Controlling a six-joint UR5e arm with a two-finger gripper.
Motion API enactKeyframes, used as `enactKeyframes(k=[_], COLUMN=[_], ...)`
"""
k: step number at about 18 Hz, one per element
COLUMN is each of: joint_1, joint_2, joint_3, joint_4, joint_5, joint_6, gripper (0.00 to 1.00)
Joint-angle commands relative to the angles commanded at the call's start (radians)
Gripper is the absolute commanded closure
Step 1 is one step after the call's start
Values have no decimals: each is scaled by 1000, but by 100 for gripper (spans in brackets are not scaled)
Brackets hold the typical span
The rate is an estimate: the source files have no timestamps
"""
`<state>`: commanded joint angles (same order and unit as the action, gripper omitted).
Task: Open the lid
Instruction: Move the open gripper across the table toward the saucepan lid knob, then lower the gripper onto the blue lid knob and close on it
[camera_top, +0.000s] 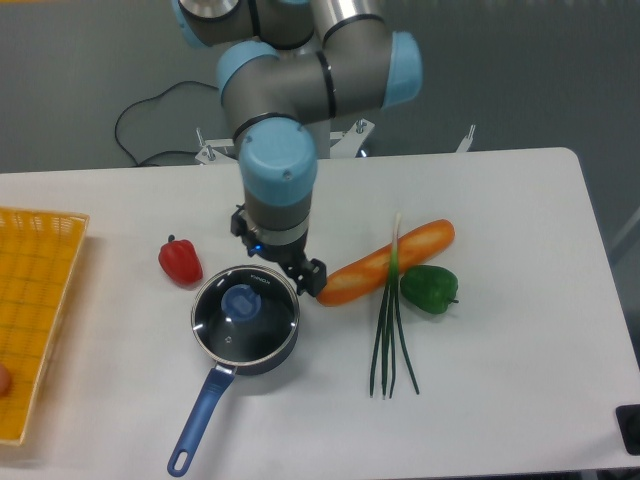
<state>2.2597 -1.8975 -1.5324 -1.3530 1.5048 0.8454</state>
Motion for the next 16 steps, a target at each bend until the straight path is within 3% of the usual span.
enactKeyframes(k=[6, 16], joint_1=[-25, -52], joint_2=[-32, -66], joint_3=[3, 8], joint_4=[8, 103], joint_5=[3, 83], joint_6=[-39, -35], gripper=[0, 0])
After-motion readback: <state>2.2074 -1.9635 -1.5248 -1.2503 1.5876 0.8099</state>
